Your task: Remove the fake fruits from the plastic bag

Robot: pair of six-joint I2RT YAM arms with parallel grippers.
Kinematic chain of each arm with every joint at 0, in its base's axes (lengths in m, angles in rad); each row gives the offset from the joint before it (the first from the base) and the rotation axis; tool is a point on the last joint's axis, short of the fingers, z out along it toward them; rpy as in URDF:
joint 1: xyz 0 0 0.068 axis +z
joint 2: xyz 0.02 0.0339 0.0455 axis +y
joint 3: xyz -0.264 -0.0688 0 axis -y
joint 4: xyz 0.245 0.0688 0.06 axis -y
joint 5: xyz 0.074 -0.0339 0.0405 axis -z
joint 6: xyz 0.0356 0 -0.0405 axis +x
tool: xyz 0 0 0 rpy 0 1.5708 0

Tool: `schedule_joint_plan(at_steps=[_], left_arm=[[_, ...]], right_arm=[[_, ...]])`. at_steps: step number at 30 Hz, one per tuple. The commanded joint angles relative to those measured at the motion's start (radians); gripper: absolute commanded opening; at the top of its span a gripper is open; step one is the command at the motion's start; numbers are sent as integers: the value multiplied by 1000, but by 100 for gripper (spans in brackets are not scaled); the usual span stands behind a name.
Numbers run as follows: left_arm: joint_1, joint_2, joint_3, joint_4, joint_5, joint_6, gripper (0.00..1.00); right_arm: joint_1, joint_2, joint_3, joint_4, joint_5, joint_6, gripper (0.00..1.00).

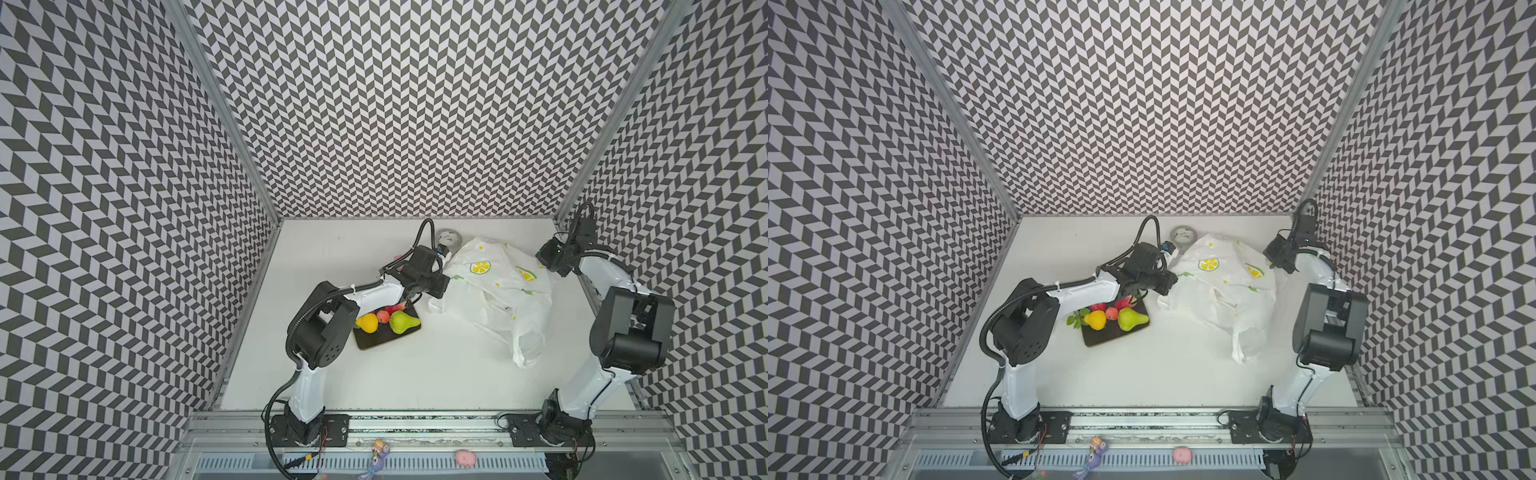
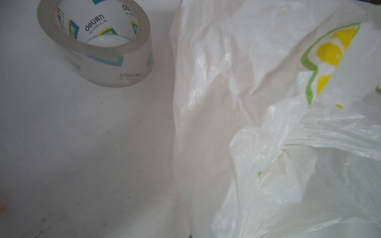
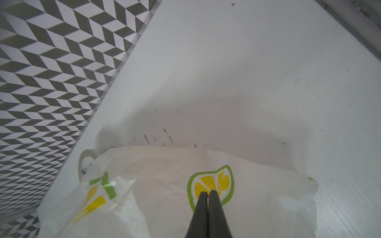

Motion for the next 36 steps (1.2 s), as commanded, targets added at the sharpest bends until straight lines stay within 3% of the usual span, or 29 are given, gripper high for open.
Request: schedule_joint_plan(at_steps=[1, 11, 14, 15, 17, 18, 21, 24, 28, 32, 33, 36], left_arm=[[8, -63, -23, 67, 8, -6, 0], [10, -76, -40, 94, 15, -9, 0], [9, -74, -40, 99, 15, -10, 0], [9, -73, -40, 97, 14, -10, 0], [10, -74, -43, 95, 10, -7, 0], [10, -74, -45, 95, 9, -5, 0], [10, -75, -48, 93, 6, 0, 0], [10, -77, -48, 89, 6, 0, 0], [10, -81, -48, 86, 0, 3, 0], [13, -82, -48, 84, 0, 6, 0], [13, -84, -49, 84, 0, 3, 0], [14, -91, -56, 85, -6, 3, 0]], right_arm=[[-13, -108, 36, 5, -44, -11, 0], [-11, -292, 34, 14, -63, 27, 0], [-7, -324, 34, -2, -18, 29, 1], [-9, -328, 27, -16, 20, 22, 17], [-12, -332, -19, -33, 137, 29, 59], [-13, -333, -40, -29, 178, 35, 70], [-12, -312, -75, -9, 198, 53, 92], [-2, -254, -51, -73, 138, 62, 100], [17, -233, -125, -76, 147, 89, 99], [19, -206, -174, 5, 77, 125, 83], [20, -187, -169, 17, 45, 130, 73], [24, -174, -155, 54, 14, 157, 20]])
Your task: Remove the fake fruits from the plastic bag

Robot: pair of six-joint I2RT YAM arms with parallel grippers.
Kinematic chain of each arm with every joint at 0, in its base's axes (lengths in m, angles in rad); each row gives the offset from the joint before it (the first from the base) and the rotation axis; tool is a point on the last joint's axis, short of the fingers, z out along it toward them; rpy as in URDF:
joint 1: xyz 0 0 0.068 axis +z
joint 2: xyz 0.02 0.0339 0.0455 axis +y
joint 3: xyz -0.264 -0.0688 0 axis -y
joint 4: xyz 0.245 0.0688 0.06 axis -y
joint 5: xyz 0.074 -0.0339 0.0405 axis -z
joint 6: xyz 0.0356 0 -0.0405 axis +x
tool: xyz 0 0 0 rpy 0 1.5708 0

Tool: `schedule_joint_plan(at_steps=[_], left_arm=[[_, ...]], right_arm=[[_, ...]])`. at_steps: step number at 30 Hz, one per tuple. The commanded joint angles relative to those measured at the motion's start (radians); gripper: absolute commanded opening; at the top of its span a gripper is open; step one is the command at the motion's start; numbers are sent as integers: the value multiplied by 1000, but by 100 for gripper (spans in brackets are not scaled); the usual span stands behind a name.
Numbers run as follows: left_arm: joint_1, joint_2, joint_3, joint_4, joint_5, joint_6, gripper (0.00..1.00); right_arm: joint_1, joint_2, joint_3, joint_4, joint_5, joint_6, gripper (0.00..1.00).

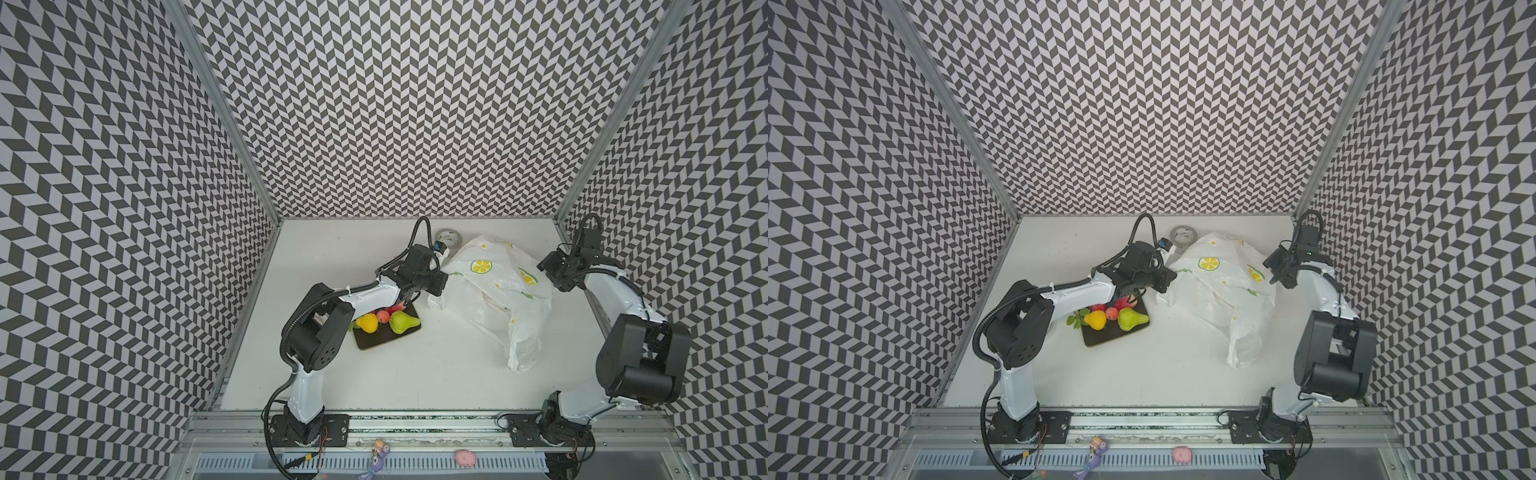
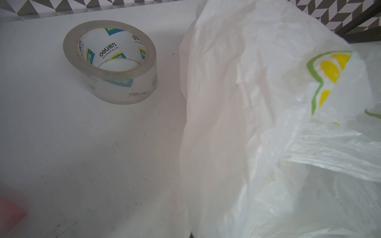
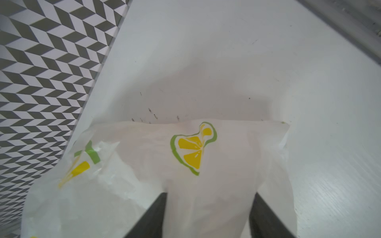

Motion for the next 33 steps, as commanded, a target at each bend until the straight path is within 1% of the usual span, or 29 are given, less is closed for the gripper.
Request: schedule_joint_plan(at_steps=[1, 2, 8, 11, 14, 17, 23, 27, 33], left_arm=[[7, -59, -18, 17, -13, 3, 0], [9, -63, -23, 20, -15, 3, 0], [25, -87, -44, 37, -9, -8, 0], [25, -85, -45, 38, -2, -10, 0], [25, -80, -47, 46, 8, -18, 0], [25, -75, -47, 51, 15, -25, 0], [22, -48, -26, 55, 32, -35, 0], [17, -38, -9, 52, 40, -40, 0], [0, -51, -39, 54, 44, -47, 0]], right_arm=[[8, -8, 24, 108, -44, 47, 6], [9, -14, 33, 112, -45, 52, 0], [23, -69, 159, 57, -111, 33, 0], [64, -119, 210, 28, -131, 32, 0], [133, -163, 266, -2, -124, 25, 0], [203, -189, 315, -47, -91, 23, 0], [260, -223, 368, -73, -52, 15, 0], [250, -248, 310, -32, 30, 4, 0], [155, -254, 107, 87, 73, -19, 0]])
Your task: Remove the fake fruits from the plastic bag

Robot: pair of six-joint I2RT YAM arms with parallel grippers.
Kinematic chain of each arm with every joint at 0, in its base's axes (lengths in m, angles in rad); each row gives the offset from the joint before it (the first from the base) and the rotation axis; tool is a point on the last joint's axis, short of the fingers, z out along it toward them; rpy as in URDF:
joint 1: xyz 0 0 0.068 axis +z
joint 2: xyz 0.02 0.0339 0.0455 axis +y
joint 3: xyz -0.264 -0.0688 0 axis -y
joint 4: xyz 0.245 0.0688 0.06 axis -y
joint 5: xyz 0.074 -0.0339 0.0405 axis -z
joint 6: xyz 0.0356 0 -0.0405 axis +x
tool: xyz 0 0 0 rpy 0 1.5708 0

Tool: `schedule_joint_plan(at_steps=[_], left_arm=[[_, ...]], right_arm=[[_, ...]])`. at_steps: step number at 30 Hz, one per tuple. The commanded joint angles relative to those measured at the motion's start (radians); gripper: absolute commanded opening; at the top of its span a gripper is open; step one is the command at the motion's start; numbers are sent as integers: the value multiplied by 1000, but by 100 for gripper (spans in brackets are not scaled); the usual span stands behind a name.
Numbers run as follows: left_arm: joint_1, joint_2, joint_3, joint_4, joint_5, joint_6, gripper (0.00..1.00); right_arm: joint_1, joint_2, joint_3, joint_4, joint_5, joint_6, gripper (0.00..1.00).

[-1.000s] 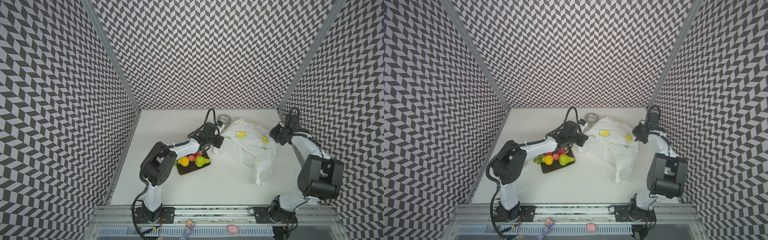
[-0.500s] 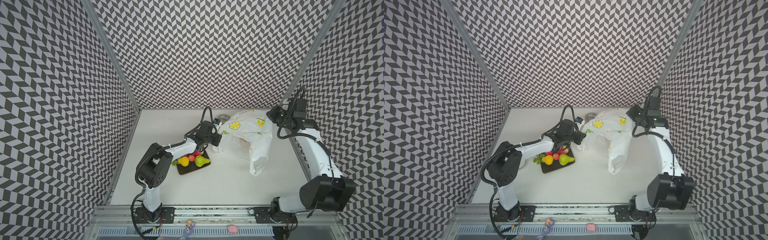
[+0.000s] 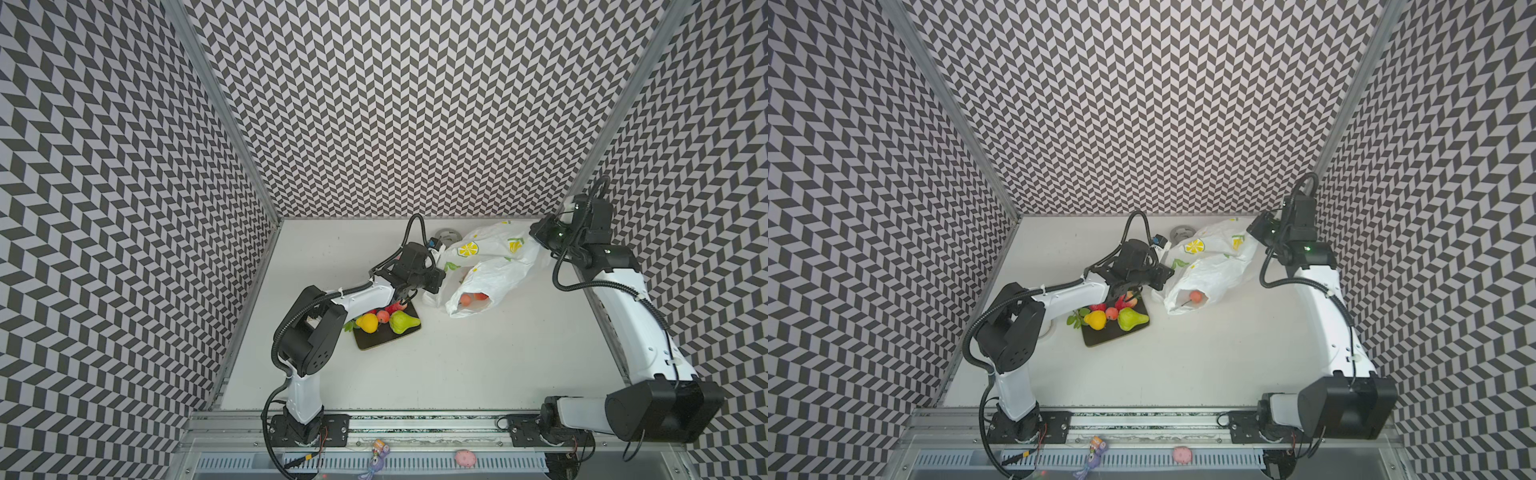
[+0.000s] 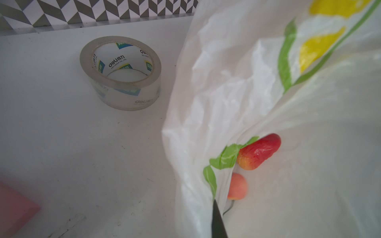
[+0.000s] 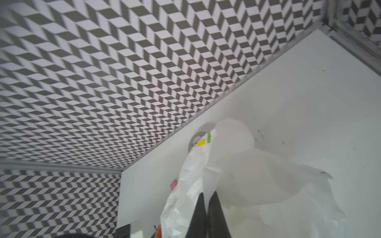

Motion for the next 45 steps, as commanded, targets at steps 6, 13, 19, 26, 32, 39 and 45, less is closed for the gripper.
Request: schedule_joint_plan(at_steps=[6, 13, 19, 26, 32, 39, 45], left_arm=[[-42, -12, -28, 34, 28, -28, 0], [-41, 10, -13, 36, 36, -33, 0], [-38, 22, -13, 46, 47, -48, 0], [-36, 21, -21, 51, 45, -52, 0], [-32, 24, -18, 46, 48, -60, 0], [-32, 6, -46, 53, 51, -90, 0], [-38, -6, -61, 48, 58, -104, 0]], right_arm=[[-113, -14, -164, 111, 141, -41, 1], [-134, -59, -38, -20, 200, -82, 68], [37, -106, 100, -145, 312, -131, 68], [503, -71, 98, -323, 353, -75, 47], [666, -18, -119, -241, 290, 58, 40], [664, 59, -332, 24, 376, 210, 50], [660, 205, -322, 122, 479, 240, 59]])
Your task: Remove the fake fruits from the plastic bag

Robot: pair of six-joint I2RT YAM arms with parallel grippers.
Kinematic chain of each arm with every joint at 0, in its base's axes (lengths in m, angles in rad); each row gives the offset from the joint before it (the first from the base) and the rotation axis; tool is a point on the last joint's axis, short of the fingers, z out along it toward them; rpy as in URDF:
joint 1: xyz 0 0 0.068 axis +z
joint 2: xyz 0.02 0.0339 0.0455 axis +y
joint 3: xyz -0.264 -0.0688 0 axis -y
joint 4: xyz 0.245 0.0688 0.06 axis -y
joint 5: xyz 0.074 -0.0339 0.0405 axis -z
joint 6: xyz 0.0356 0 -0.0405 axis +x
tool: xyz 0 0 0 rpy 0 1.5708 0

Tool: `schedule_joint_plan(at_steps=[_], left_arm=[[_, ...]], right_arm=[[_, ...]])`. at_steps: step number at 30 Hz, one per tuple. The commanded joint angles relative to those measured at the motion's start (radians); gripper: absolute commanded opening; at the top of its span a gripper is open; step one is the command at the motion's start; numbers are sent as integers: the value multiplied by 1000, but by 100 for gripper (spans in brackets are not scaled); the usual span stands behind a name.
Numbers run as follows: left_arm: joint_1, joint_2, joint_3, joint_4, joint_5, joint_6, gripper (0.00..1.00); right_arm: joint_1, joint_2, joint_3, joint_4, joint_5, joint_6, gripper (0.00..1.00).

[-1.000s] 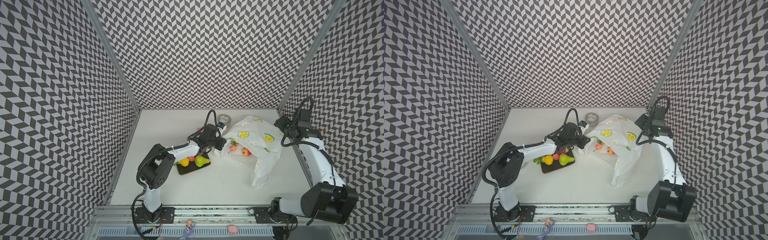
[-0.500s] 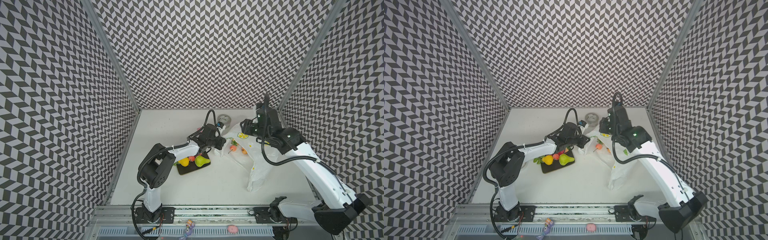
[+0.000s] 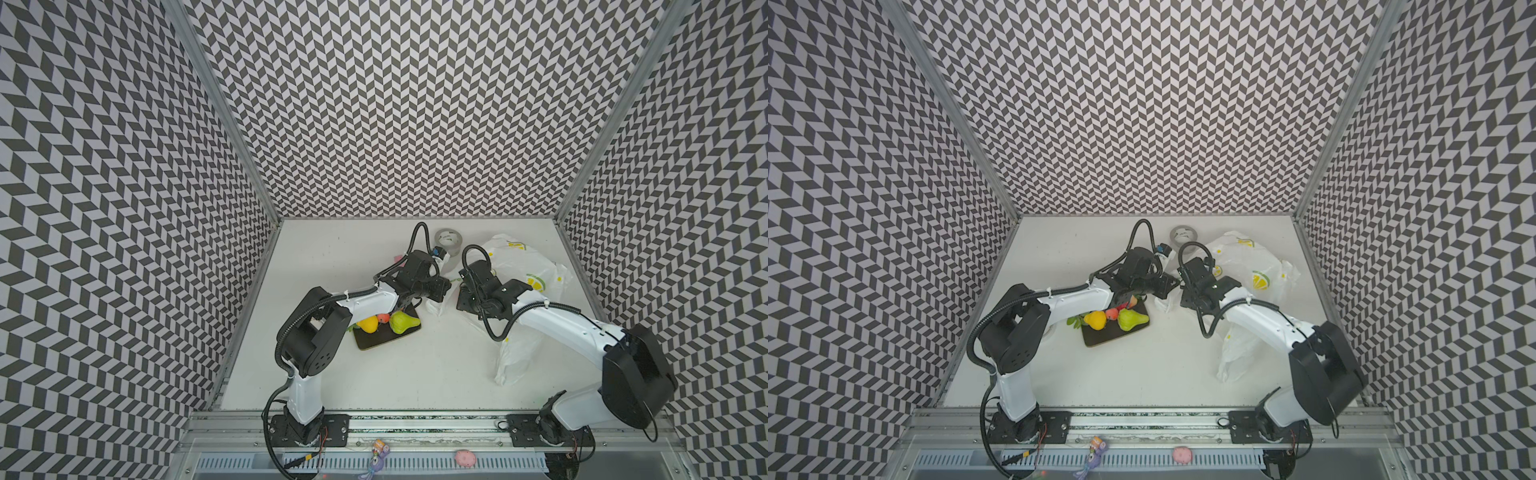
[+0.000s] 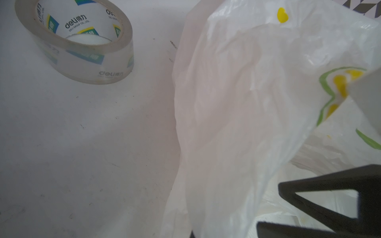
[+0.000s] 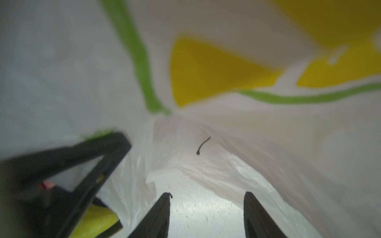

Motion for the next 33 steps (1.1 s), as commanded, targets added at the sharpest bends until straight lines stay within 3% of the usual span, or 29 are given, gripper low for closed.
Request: schedule_joint_plan(at_steps=[1, 11, 23, 29, 33], left_arm=[[-2, -15, -11, 18, 14, -23, 0], [-3, -11, -5, 12, 16, -23, 0], [-3, 5, 13, 3, 19, -20, 0], [-2, 13, 22, -2, 19, -19, 0], [-3, 17, 25, -4, 18, -19, 0]], right_arm=[[-8, 54, 12, 140, 101, 50, 60], [-64, 185, 34, 230, 149, 7, 60], [-105, 301, 48, 291, 75, -39, 57], [-119, 325, 39, 316, 40, -43, 51], [-120, 301, 28, 315, 38, -54, 37]])
